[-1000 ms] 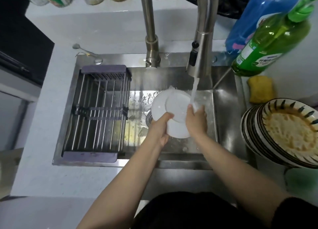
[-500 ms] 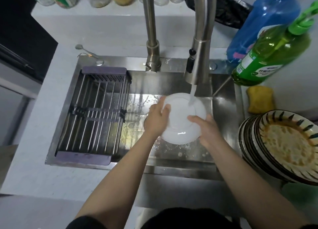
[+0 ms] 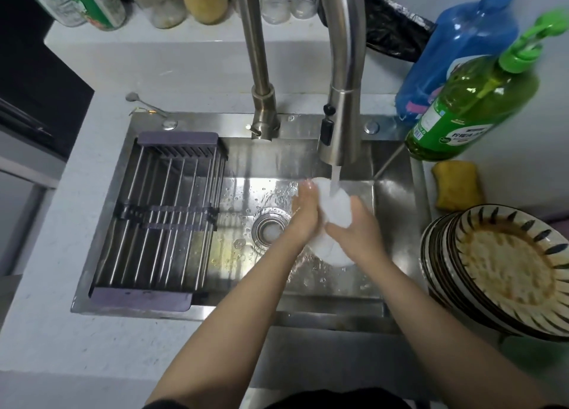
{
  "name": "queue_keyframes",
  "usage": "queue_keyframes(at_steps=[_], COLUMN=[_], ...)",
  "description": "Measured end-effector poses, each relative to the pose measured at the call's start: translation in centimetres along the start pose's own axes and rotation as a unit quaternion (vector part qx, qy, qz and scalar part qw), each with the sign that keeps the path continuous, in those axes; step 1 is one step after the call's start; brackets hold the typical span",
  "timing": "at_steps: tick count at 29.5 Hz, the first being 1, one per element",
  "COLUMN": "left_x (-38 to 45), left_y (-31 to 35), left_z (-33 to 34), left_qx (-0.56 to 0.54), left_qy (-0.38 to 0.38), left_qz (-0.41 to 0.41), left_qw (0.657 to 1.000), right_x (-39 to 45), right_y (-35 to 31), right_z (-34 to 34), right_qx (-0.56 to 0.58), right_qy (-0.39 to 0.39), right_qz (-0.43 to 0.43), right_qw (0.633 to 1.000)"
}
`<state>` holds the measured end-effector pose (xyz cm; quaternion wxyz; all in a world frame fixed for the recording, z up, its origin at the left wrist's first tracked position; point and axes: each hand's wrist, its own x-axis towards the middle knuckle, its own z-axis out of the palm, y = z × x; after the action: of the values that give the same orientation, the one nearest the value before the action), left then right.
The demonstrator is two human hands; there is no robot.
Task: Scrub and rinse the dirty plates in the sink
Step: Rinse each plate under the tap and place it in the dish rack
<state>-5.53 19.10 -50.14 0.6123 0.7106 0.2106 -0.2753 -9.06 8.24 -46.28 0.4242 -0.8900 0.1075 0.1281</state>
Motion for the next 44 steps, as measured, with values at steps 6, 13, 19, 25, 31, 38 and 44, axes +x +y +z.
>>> queue_keyframes(at_steps=[6,13,19,25,31,38,44], left_x=[-1.9,-4.1,-5.6,-6.1,-7.7,-9.0,-9.5], left_y=[0.9,-2.2,-2.6,-3.0,-2.0,-0.4,-0.4], left_z=[-3.0,-4.0,-2.4,-5.5,-7.6,-11.8,-19.9], left_qx=[-0.313,-0.36,-0.282,-0.305,-0.206,-0.145,-0.191], left_qy=[-0.015,0.032,-0.009,0.073,0.089,0.122,0.056], left_qz=[-0.165,-0.062,-0.055,-0.035,0.006,0.089,0.045], left_qw=[0.935,0.93,0.958,0.949,0.974,0.978,0.979], right_x=[-1.4,-0.3,1.4,-2.7,-2.8,-0.9,0.8], right_y=[1.1,3.0,0.1,1.0,3.5,-0.1,-6.6], right_z=[1.1,0.2,4.0,2.1,0.5,6.0,8.4], right_qx=[-0.274,-0.306,-0.205,-0.165,-0.33,-0.121,0.11], right_qy=[0.014,-0.197,-0.272,-0.41,-0.3,-0.205,-0.088], right_qz=[-0.307,-0.175,-0.13,-0.234,-0.158,-0.032,0.071], right_qw=[0.911,0.915,0.931,0.866,0.881,0.971,0.988])
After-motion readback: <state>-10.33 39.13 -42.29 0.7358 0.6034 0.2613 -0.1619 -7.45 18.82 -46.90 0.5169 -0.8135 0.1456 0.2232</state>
